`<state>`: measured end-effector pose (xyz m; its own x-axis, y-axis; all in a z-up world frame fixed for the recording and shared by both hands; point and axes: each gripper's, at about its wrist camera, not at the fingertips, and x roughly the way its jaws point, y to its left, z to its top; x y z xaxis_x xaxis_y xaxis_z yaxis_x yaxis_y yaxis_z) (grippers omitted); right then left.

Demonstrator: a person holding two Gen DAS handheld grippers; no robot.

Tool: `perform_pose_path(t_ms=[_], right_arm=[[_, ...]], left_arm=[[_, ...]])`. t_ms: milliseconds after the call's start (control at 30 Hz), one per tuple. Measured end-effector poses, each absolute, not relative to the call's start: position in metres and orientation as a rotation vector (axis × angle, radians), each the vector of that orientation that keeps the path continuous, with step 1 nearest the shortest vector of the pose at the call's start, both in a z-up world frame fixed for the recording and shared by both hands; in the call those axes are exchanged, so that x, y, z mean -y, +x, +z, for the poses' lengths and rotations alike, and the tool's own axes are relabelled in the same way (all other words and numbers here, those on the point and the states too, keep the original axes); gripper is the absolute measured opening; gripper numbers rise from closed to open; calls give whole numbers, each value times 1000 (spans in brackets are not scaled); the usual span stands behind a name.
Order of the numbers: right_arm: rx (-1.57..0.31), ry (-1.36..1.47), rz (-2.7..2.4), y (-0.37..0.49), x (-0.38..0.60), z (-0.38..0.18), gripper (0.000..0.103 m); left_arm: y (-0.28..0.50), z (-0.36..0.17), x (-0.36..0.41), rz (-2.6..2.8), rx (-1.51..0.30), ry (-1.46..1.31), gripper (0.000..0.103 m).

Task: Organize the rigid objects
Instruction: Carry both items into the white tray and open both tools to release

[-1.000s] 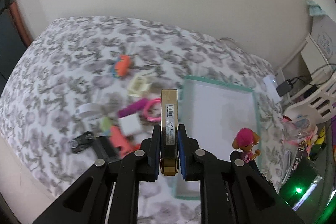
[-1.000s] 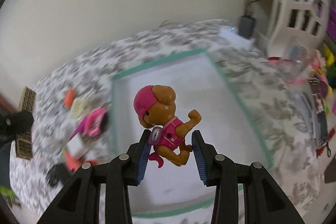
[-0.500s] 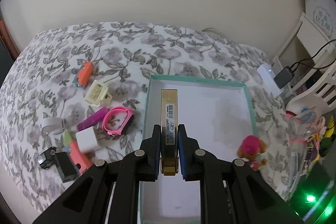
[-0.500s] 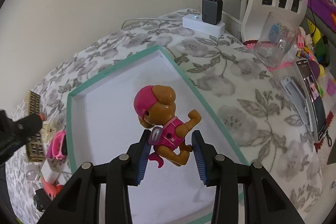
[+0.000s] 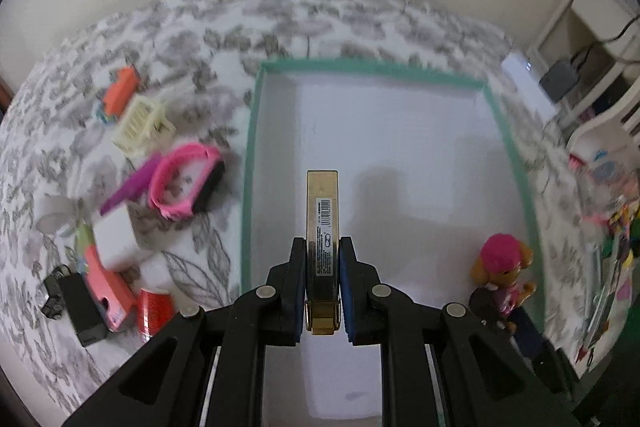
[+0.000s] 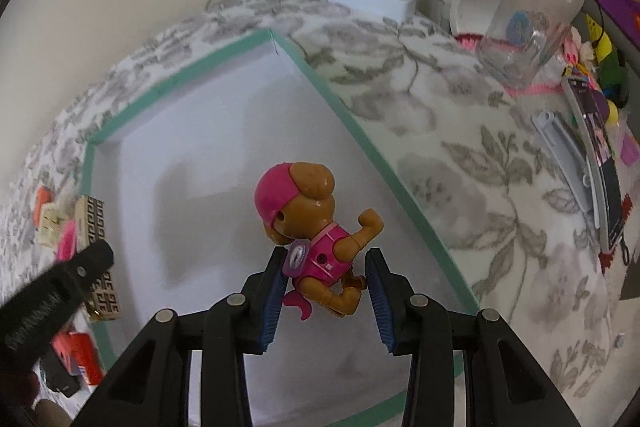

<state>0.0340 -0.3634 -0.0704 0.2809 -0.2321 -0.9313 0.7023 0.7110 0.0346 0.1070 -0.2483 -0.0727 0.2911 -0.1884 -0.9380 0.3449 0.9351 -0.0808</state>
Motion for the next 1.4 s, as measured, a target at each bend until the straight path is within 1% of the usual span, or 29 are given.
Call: perform_pose_path(t_ms=[233,533,633,667,700,733,767,800,933,1033,1100,1233,1267,1300,1333,1400], right_arm=[[-1144,452,-666,36,359,-72,42],[-1146,448,-665,36,359,-72,43],[-1109,475,-659,34,360,-67,43],[-1096,476,-658,34,360,-64,43],[-1083,477,-657,34,360,-61,43],[-1066,476,-655,34,359,-57,43],[-1054,473,-653,34,359,-54,43],[-1044,470,-652,35,359,-52,43],[-1011,466,-654,34,358,-45,44],[-995,464,-649,34,357,-41,44],[-984,458,-648,34,356,-39,44],[-973,450,-635,34,353,-37,45],[-973,441,-639,35,352,-37,52],[-972,435,-643,35,352,-38,62],[-970,427,-647,35,351,-37,66],[-971,427,-648,35,351,-38,67]], left_arm=[[105,-96,250,-370,-1302,161,16],[106,-96,248,-379,-1312,148,16],[111,-93,242,-376,-1330,126,19],[112,-91,240,-377,-1335,117,25],[114,-89,238,-377,-1335,107,35],[115,-86,236,-378,-1334,97,42],[117,-82,234,-377,-1330,87,54],[118,-78,232,-376,-1323,77,60],[123,-62,222,-374,-1302,45,62],[124,-53,216,-365,-1296,18,65],[125,-48,213,-356,-1293,8,71],[128,-42,203,-342,-1283,-1,72],[130,-42,206,-336,-1280,0,72],[131,-40,204,-329,-1274,1,73],[131,-39,204,-321,-1270,3,74],[131,-37,201,-296,-1257,9,82]])
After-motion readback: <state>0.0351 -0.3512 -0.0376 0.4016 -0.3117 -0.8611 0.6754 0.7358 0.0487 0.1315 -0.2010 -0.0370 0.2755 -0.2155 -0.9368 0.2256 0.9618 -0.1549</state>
